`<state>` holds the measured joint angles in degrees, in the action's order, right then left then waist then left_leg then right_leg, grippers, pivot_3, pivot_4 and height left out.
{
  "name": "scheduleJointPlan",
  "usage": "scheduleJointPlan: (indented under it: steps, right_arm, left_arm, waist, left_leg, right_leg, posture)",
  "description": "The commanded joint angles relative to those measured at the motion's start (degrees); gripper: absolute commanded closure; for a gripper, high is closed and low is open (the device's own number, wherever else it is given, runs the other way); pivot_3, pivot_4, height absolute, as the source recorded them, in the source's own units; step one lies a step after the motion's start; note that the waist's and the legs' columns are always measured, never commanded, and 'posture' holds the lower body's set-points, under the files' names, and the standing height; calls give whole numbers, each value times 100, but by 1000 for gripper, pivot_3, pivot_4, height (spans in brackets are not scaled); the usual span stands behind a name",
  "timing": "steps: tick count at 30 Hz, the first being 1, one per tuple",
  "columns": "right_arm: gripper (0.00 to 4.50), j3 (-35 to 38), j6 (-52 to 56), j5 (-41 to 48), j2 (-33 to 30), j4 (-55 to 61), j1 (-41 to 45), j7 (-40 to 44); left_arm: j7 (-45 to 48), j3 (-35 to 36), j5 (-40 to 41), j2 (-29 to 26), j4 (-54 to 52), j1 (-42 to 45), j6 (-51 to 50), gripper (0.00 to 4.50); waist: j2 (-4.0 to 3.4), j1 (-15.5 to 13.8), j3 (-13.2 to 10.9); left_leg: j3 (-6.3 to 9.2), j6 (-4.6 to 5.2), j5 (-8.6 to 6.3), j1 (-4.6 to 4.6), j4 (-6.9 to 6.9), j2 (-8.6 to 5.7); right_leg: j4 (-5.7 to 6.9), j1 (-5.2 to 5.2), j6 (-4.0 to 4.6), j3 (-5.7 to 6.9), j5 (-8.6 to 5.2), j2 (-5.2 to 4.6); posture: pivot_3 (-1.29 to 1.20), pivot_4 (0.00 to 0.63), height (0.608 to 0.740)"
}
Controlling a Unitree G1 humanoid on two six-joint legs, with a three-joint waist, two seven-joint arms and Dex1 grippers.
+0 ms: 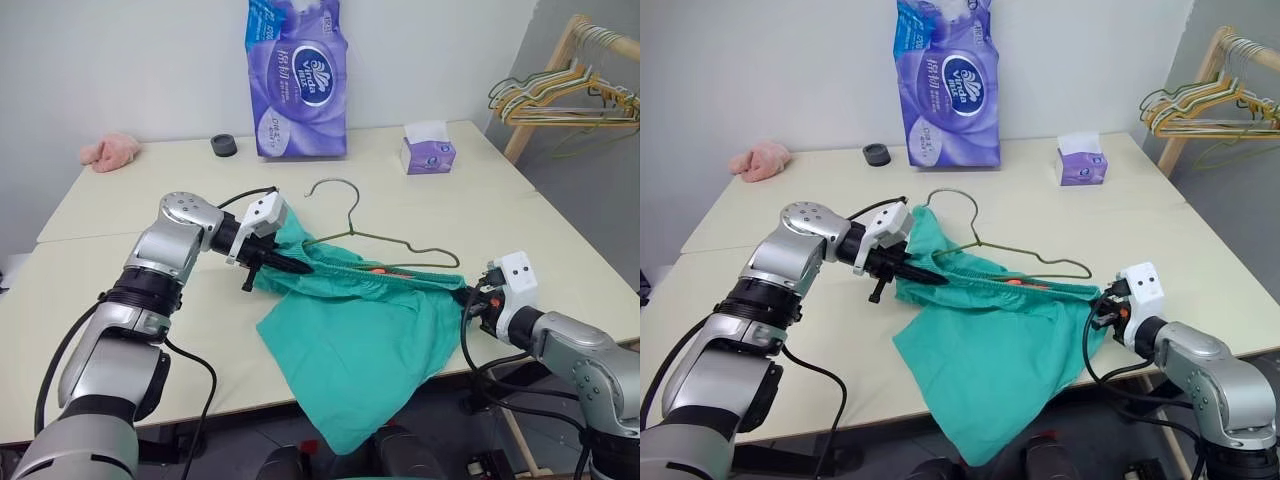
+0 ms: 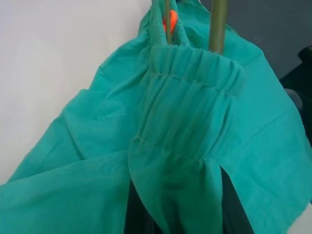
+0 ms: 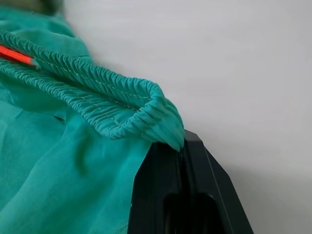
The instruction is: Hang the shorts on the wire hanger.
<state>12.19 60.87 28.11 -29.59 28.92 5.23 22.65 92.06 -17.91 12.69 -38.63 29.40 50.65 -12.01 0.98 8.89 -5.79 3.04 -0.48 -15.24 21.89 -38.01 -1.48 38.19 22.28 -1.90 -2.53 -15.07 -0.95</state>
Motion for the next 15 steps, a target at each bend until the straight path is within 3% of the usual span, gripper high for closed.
scheduleJointPlan:
  steps: [1, 15]
  right_arm:
    - [4479, 359, 75, -5, -251, 58, 30, -52]
    - [4479, 323, 238, 291, -577, 715, -113, 43]
  left_arm:
    - [44, 25, -191, -213, 60, 38, 343, 4500]
    - [-290, -15, -758, -12, 822, 128, 1227, 4500]
  waist:
    - [0, -3, 0]
    - [1, -3, 0]
  left_leg:
    - [1, 0, 0, 1, 0, 0]
    - [-1, 0, 0, 3, -2, -1]
  right_leg:
    - [0, 0, 0, 1, 0, 0]
    - [-3, 0, -2, 0, -1, 0]
  posture:
    - [-213, 69, 740]
    - [-229, 70, 740]
